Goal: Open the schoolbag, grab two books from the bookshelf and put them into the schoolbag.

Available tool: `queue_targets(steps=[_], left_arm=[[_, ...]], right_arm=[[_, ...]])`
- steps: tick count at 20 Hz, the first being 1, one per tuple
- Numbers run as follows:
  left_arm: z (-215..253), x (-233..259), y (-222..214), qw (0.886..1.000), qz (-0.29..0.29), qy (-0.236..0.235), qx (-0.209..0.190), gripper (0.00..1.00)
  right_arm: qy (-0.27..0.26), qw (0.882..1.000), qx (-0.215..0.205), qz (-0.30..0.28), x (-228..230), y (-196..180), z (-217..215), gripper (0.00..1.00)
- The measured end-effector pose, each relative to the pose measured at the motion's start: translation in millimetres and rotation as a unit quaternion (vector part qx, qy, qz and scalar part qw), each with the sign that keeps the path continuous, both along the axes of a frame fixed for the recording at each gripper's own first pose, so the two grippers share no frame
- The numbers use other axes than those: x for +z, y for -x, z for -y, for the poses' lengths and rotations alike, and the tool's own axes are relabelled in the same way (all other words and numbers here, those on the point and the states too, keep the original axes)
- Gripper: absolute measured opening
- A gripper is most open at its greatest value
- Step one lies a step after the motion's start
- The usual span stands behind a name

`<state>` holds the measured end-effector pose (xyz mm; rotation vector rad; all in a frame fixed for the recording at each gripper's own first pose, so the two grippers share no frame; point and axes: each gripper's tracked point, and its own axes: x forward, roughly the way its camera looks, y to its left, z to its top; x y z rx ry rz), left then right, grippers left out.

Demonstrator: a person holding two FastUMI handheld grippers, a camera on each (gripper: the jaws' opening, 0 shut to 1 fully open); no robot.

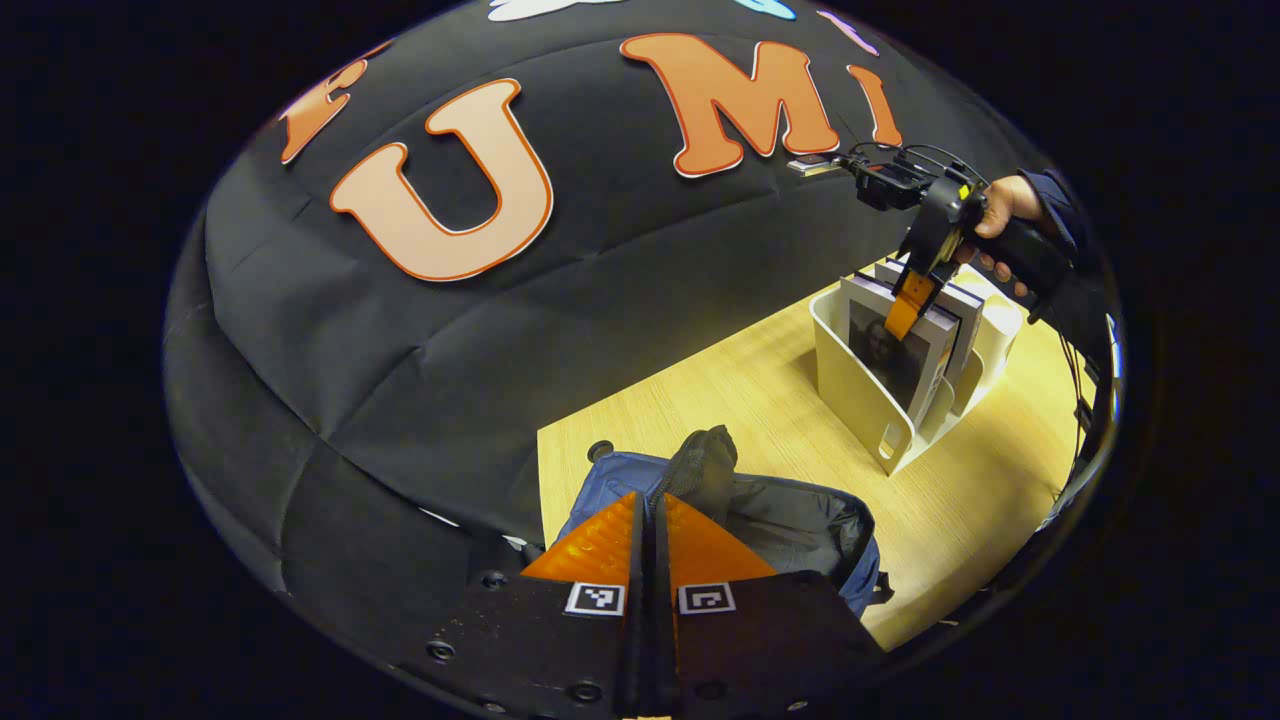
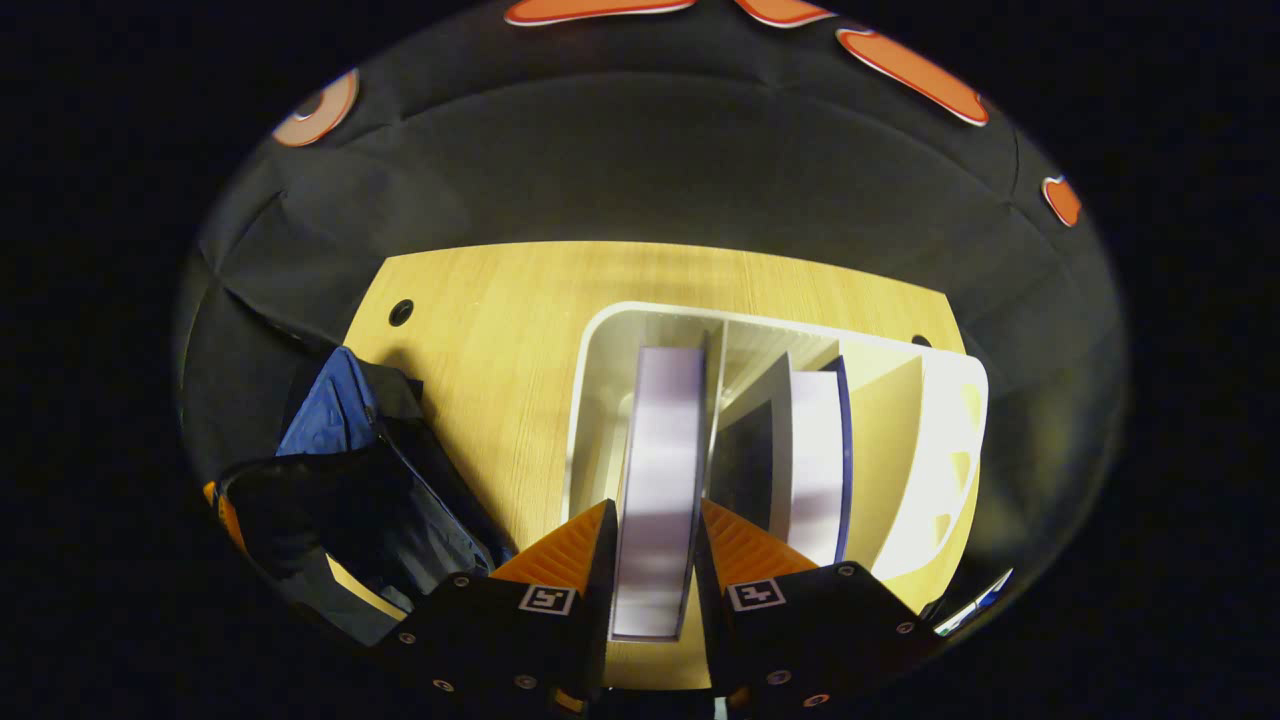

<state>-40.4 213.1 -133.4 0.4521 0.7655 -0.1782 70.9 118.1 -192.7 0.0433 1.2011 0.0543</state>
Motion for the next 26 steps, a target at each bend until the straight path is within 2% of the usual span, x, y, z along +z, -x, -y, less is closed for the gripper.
queue_targets(steps=[2,5,8,12,20,26], left_arm=[[-1,-1,-1,1.000,0.000,0.003,-0.003,0.06],[-2,-4,0,1.000,-0.002,0.010,-0.002,0.05],[-2,-3,1,1.000,0.000,0.014,-0.002,0.05],[-3,-1,3,1.000,0.002,0.016,0.000,0.05],[1,3,4,1.000,-0.007,0.007,-0.005,0.06],[-6,7,4,1.000,-0.014,0.014,0.008,0.05]], right_arm=[[-0.015,0.999,-0.027,-0.020,0,2,0,0.35],[-0.029,0.998,-0.045,-0.015,7,-2,2,0.31],[-0.063,0.996,-0.056,-0.006,27,-2,1,0.28],[-0.085,0.995,-0.046,0.013,54,7,3,0.27],[-0.120,0.987,-0.052,0.088,123,28,36,0.27],[-0.164,0.974,-0.067,0.143,169,49,55,0.27]])
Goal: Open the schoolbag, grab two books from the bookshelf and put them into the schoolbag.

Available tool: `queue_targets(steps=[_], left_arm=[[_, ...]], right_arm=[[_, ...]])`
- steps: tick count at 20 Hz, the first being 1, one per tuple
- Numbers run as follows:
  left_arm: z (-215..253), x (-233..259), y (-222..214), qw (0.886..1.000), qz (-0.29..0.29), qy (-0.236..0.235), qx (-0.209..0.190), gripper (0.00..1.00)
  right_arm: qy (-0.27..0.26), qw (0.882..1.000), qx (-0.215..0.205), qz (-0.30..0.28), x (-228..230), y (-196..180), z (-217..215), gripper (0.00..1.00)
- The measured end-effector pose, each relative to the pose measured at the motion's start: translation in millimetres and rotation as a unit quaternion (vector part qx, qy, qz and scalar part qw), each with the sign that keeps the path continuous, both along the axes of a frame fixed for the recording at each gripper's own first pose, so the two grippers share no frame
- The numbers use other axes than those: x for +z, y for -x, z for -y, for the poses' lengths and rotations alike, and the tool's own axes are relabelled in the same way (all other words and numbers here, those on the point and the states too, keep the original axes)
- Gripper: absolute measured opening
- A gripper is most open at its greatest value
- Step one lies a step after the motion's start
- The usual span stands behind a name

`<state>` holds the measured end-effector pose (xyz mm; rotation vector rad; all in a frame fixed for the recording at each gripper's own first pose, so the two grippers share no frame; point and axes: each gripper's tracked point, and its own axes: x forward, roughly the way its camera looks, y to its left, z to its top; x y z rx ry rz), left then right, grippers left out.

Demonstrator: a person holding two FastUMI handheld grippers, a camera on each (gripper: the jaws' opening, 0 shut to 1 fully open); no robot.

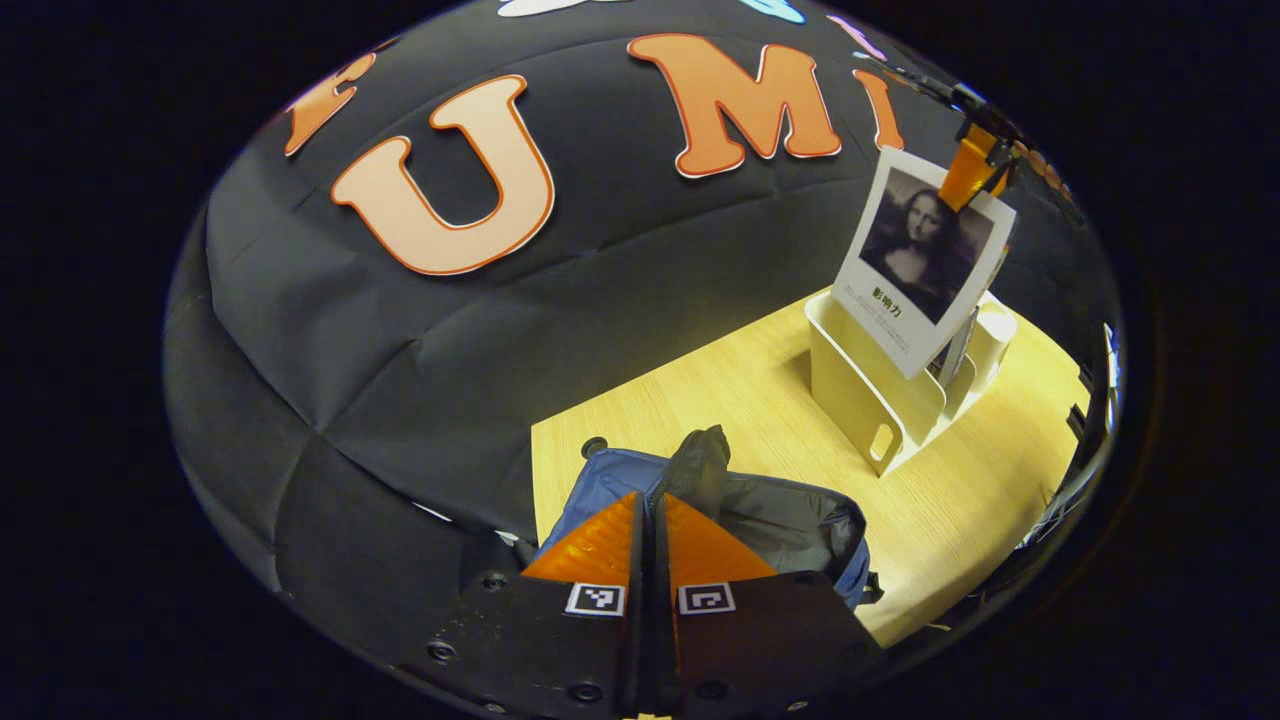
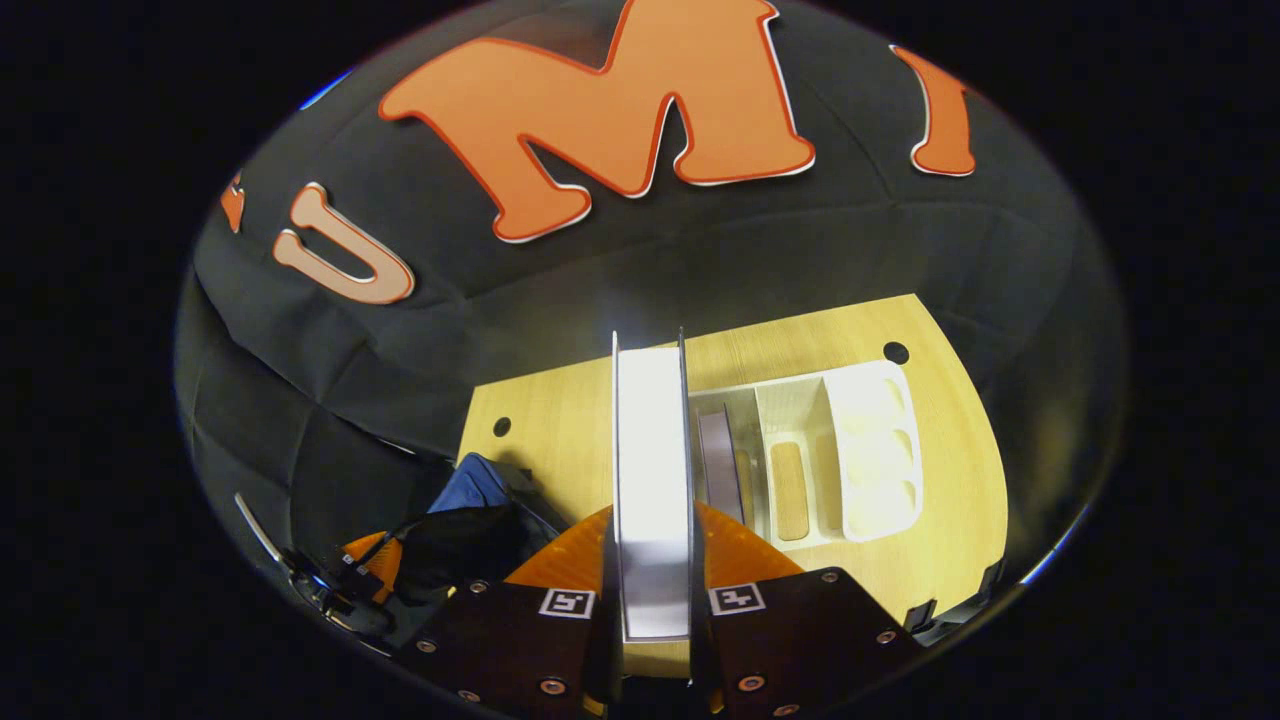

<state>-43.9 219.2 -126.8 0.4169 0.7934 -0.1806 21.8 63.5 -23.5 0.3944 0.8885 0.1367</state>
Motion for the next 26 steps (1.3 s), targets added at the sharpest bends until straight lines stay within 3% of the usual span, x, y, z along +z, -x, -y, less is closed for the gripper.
queue_targets(steps=[5,9,17,22,26], left_arm=[[-2,5,-6,1.000,-0.010,-0.001,-0.003,0.06],[-4,10,-14,1.000,-0.022,0.005,0.000,0.05],[5,11,-19,0.998,-0.053,0.026,-0.013,0.05],[6,14,-20,0.997,-0.067,0.034,-0.014,0.05],[6,12,-17,0.996,-0.074,0.043,-0.022,0.05]], right_arm=[[-0.071,0.997,0.009,0.029,28,30,-11,0.27],[-0.123,0.992,0.022,0.033,23,53,-34,0.27],[-0.204,0.978,0.034,-0.009,-36,86,-100,0.26],[-0.260,0.964,0.036,-0.038,-74,98,-150,0.26],[-0.266,0.962,0.025,-0.057,-111,100,-181,0.25]])
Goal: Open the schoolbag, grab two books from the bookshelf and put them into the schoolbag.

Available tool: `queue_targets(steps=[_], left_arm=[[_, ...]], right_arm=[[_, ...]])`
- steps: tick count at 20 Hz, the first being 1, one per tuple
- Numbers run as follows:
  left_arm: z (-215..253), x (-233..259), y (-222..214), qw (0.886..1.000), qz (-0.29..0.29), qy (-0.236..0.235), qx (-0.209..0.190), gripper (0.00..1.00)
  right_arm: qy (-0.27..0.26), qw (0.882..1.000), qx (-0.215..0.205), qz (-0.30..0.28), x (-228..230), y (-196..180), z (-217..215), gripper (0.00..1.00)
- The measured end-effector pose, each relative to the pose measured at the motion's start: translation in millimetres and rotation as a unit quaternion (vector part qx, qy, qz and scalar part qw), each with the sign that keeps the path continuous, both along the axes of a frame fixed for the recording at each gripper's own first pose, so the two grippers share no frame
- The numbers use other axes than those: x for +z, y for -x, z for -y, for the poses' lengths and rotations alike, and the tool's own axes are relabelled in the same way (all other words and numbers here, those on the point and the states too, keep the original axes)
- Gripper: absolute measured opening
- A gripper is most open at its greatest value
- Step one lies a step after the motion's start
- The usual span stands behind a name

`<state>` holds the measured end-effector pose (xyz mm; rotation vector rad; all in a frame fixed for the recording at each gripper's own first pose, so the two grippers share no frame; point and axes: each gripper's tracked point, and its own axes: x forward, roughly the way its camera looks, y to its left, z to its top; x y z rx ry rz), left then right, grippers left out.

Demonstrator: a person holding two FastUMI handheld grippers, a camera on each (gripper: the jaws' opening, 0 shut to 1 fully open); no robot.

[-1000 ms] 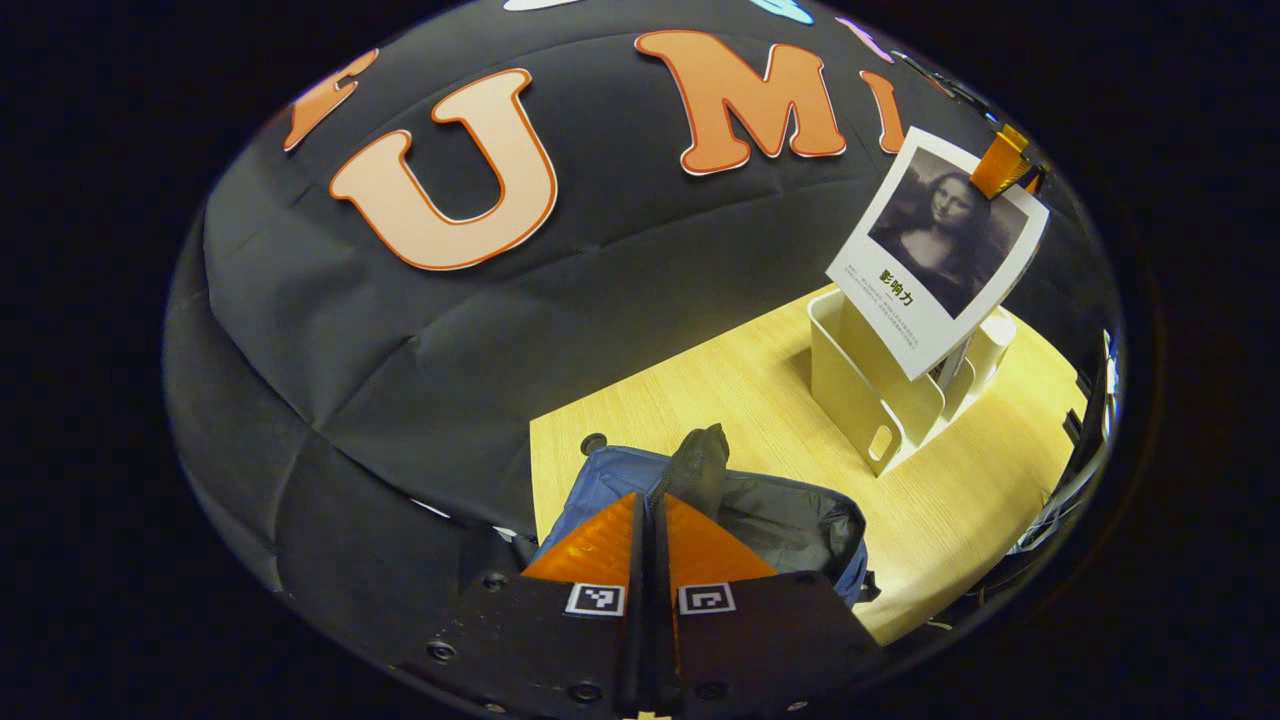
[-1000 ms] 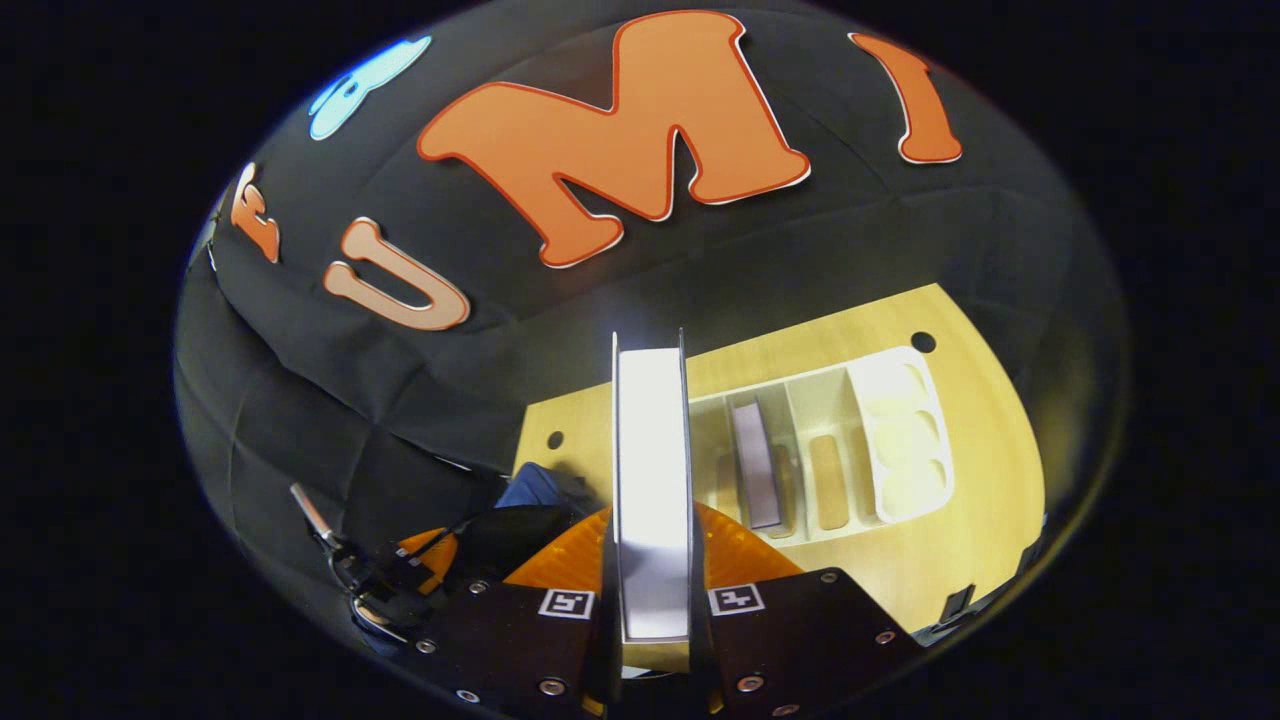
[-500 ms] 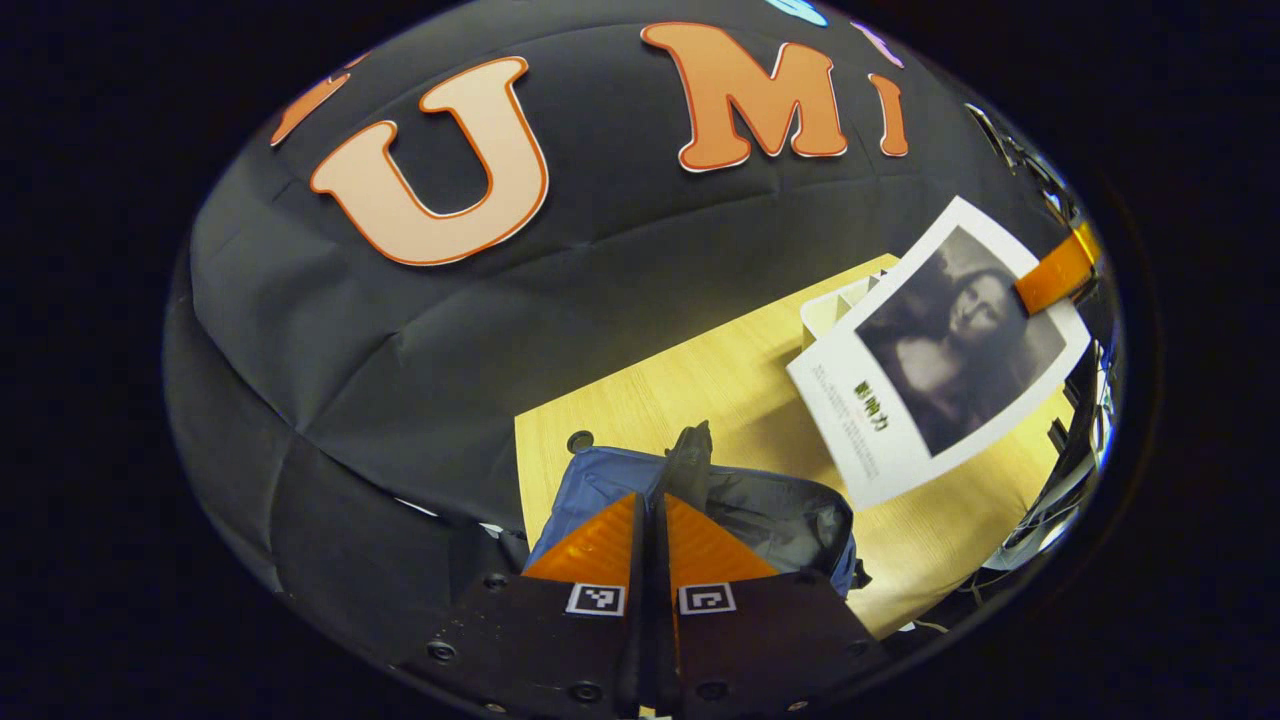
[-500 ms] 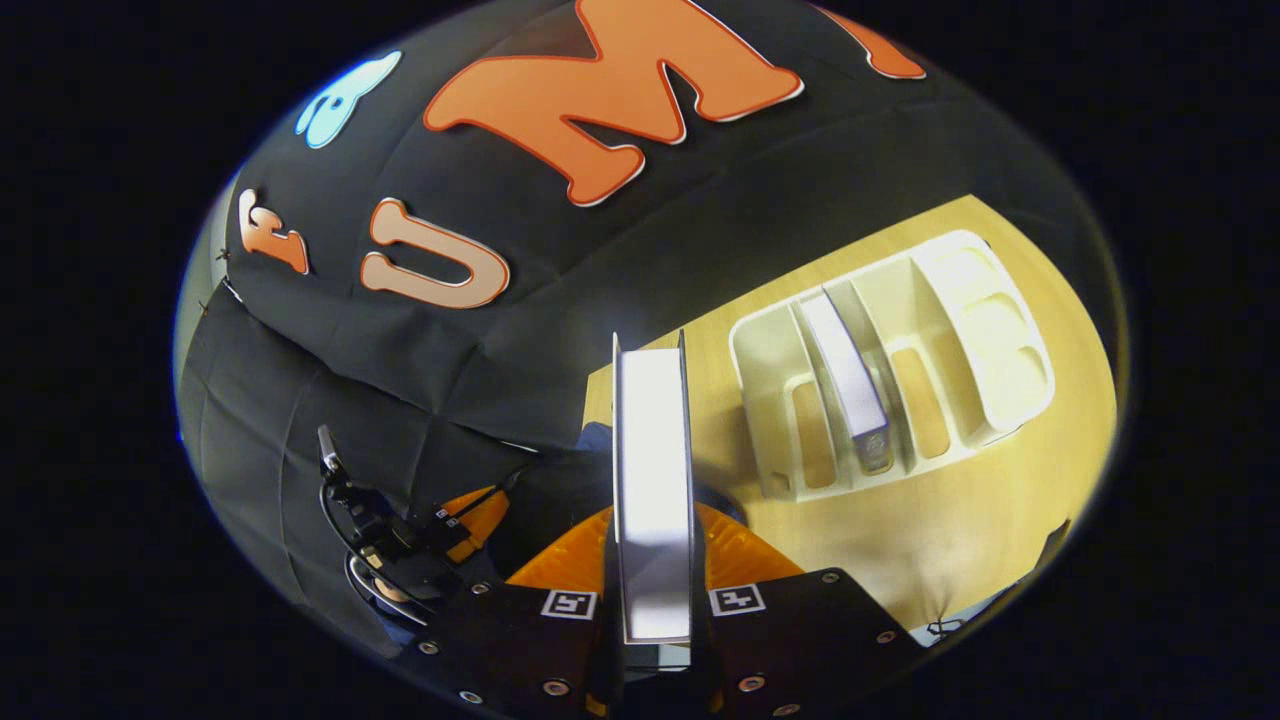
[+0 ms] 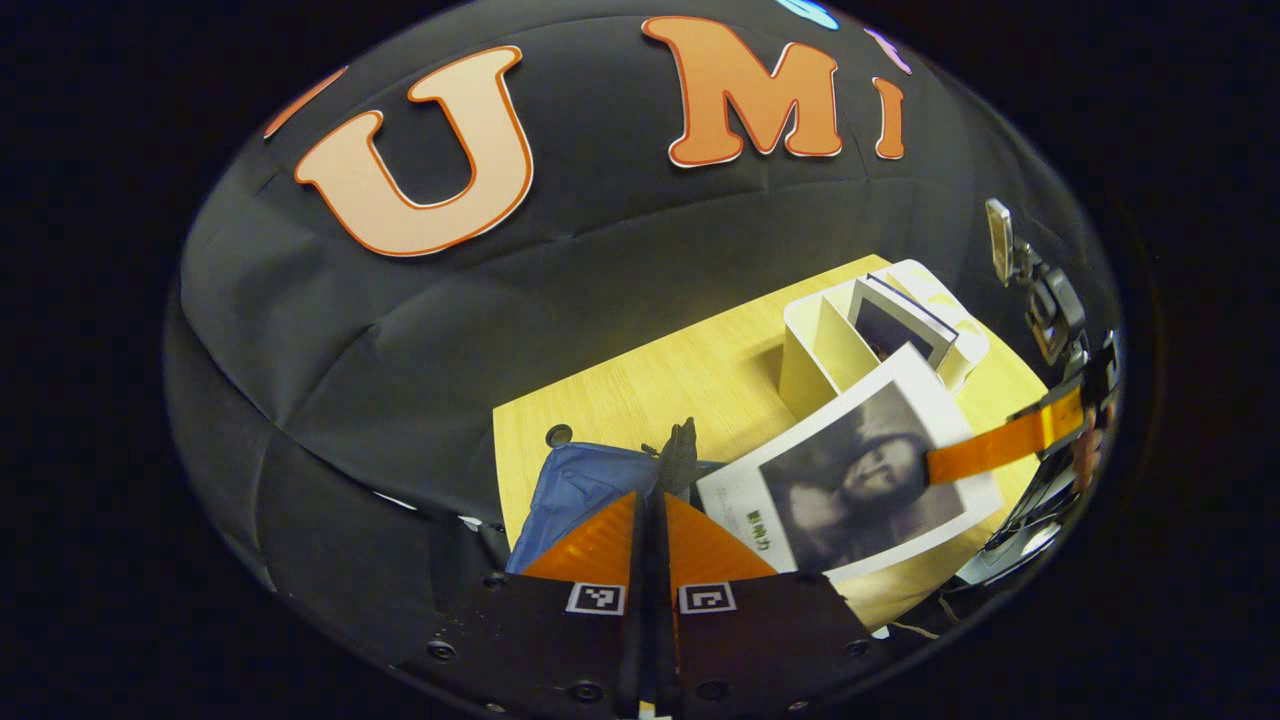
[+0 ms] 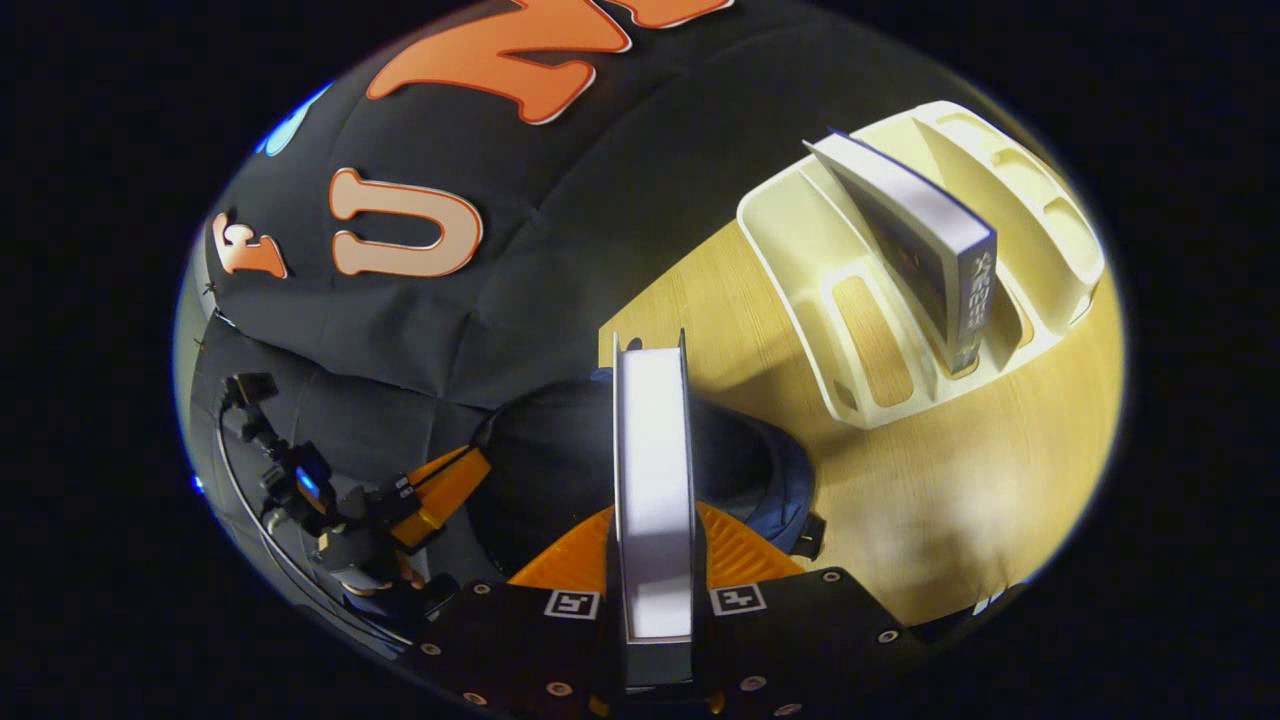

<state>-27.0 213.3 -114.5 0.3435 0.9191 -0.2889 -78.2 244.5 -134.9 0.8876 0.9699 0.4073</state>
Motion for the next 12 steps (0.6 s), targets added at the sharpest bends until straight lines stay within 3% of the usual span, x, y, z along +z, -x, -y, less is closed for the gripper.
queue_targets(steps=[8,12], left_arm=[[9,-3,5,1.000,-0.008,0.014,-0.018,0.06],[15,-4,11,0.999,-0.007,0.003,-0.043,0.05]], right_arm=[[-0.013,1.000,-0.020,-0.008,-35,-8,-58,0.25],[0.002,1.000,-0.008,-0.007,-56,-10,-101,0.25]])
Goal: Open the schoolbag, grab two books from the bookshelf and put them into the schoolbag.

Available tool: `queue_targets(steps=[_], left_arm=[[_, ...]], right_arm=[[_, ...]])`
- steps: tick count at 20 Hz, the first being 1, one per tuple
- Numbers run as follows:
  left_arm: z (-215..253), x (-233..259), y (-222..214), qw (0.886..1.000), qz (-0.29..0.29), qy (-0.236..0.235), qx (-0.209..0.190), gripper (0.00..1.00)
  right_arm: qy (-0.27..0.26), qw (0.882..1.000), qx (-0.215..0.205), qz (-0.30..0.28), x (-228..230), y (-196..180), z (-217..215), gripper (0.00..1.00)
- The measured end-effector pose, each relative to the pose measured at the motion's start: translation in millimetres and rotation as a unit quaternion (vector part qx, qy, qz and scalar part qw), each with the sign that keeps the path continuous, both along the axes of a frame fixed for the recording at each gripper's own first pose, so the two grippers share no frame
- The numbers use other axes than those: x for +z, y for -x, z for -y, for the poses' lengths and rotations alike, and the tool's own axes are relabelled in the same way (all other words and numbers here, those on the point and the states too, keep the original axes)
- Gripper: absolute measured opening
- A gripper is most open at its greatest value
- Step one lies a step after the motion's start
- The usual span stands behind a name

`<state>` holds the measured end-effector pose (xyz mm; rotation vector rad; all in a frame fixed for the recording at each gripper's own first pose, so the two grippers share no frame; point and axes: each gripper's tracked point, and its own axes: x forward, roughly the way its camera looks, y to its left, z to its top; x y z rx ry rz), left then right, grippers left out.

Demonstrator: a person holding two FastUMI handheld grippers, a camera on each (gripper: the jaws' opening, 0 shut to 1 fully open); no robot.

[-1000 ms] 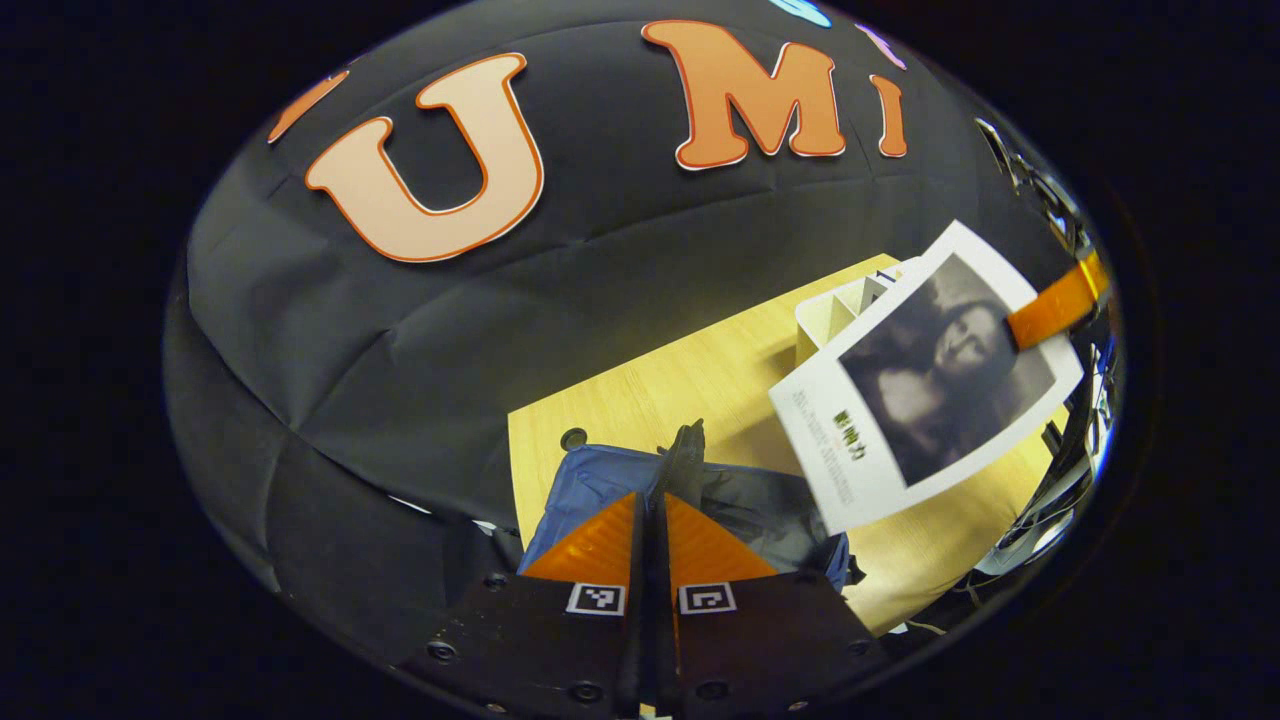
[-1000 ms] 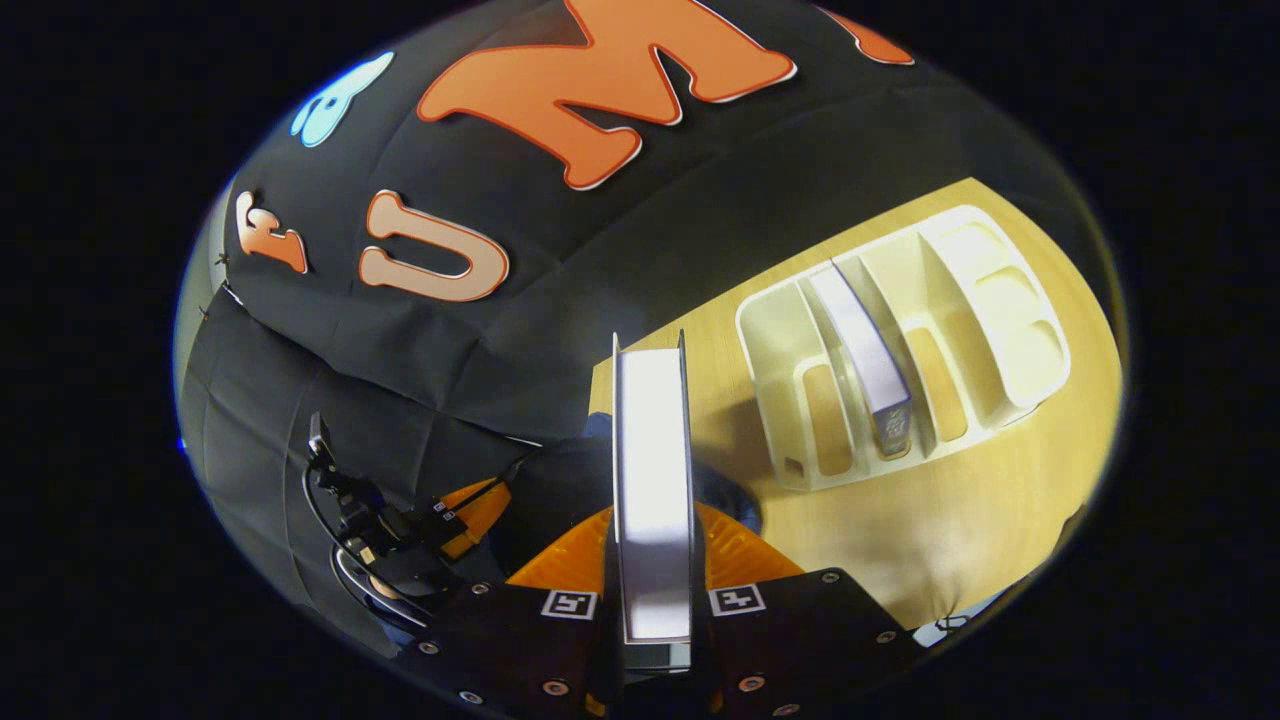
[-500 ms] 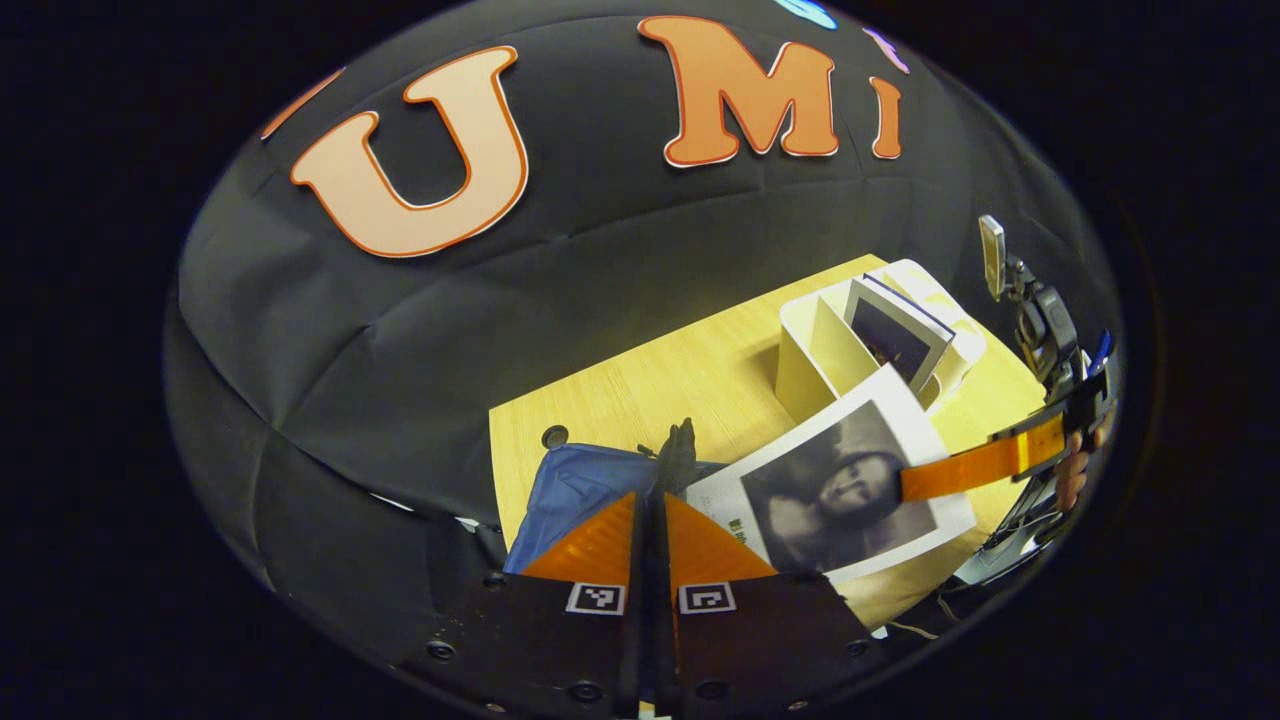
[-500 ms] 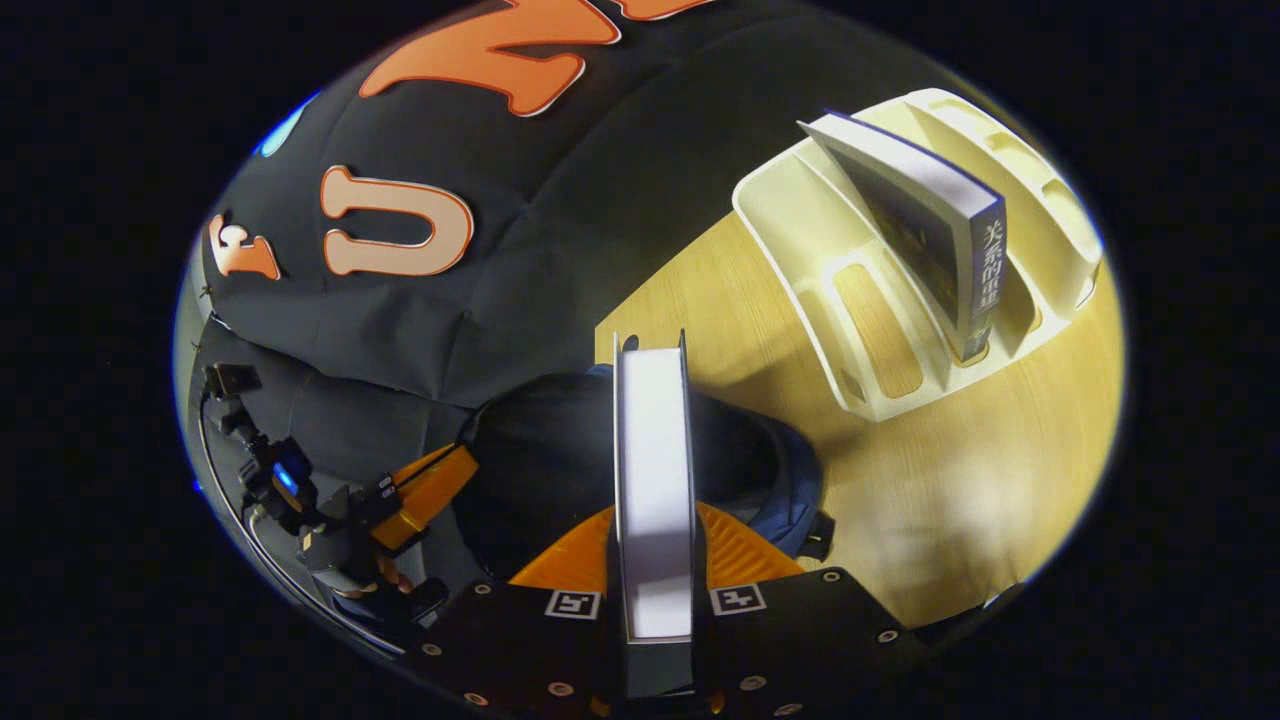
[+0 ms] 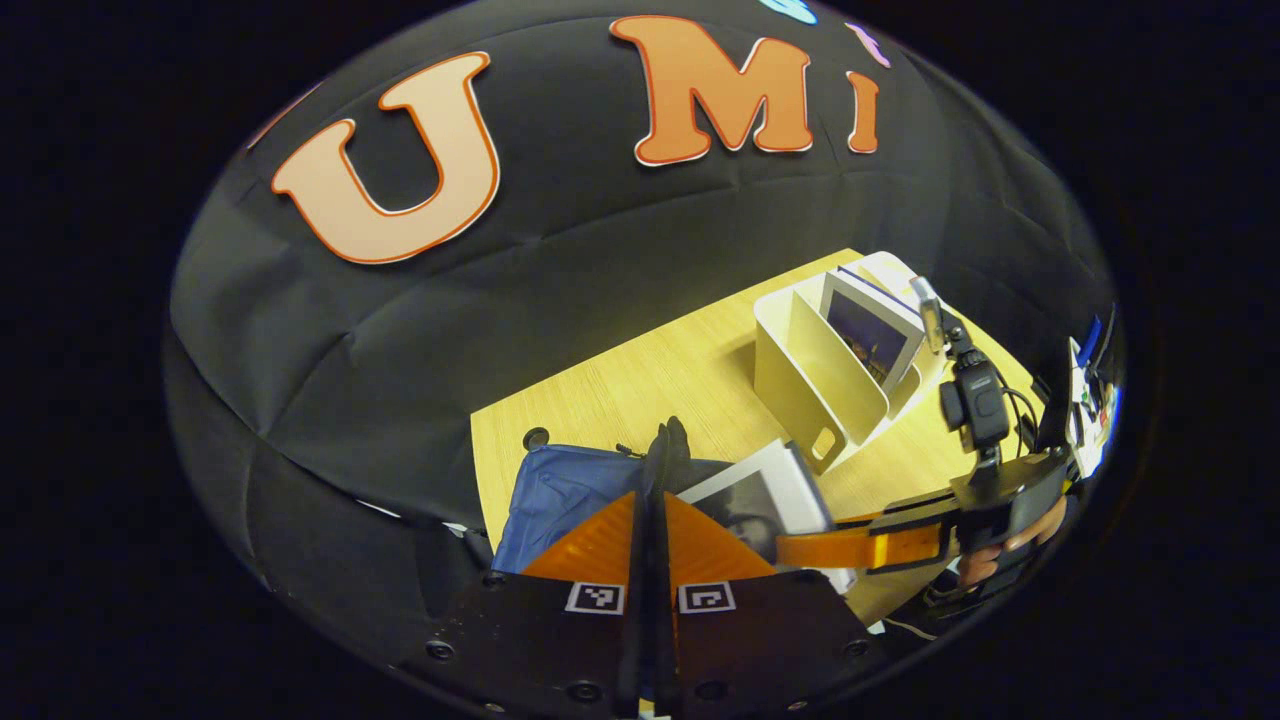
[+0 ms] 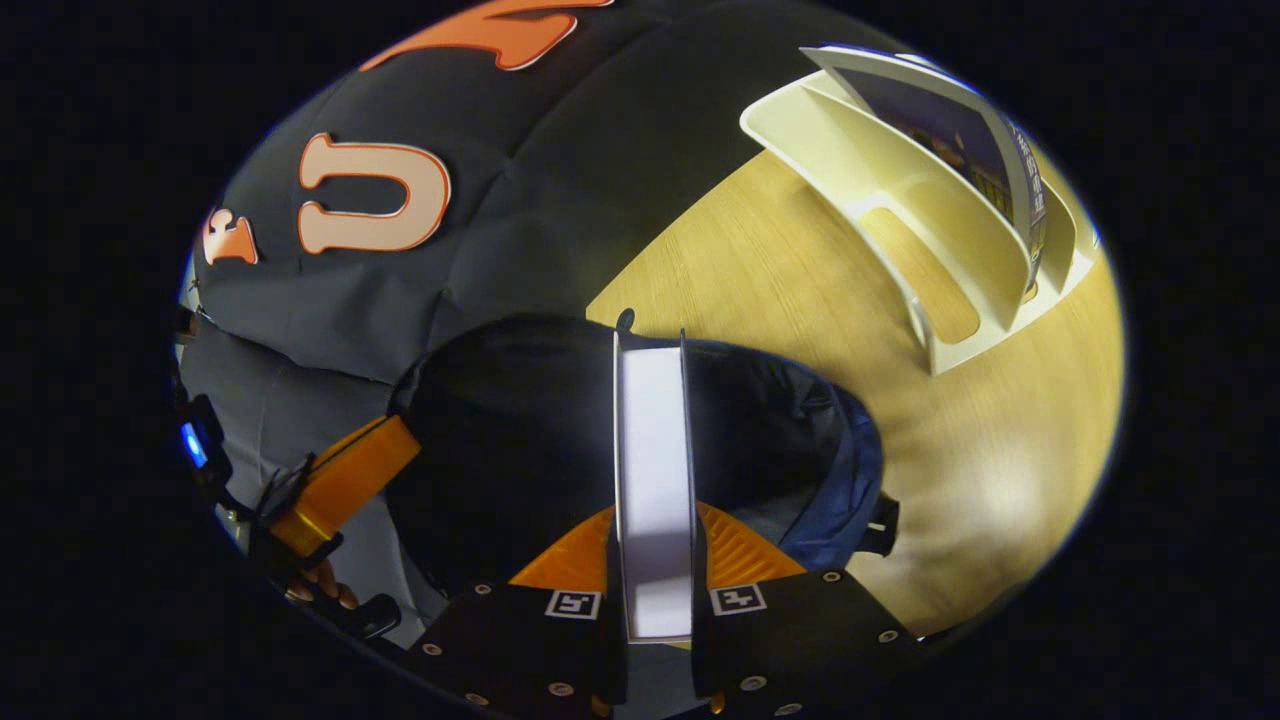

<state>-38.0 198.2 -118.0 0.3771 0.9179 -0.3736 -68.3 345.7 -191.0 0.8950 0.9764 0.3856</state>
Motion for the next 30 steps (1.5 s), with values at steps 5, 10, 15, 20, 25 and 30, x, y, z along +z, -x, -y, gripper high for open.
queue_targets(steps=[5,10,15,20,25,30], left_arm=[[1,5,10,1.000,0.003,-0.004,-0.022,0.05],[11,-2,14,0.999,0.002,0.004,-0.041,0.06],[19,-12,12,0.999,-0.005,0.006,-0.042,0.05],[9,-12,7,1.000,-0.004,0.012,-0.017,0.06],[4,-13,1,0.999,-0.007,0.029,0.012,0.05],[9,-19,6,0.999,-0.013,0.032,0.010,0.05]], right_arm=[[0.005,1.000,-0.014,0.011,-16,-14,-17,0.25],[-0.021,1.000,-0.007,-0.005,-35,-30,-33,0.25],[-0.024,0.999,0.002,-0.025,-43,-33,-45,0.21],[0.007,0.999,0.017,-0.040,-46,-22,-27,0.59],[0.053,0.998,0.018,-0.031,-43,-19,10,0.96],[0.139,0.990,0.009,0.015,-20,-21,71,0.97]])
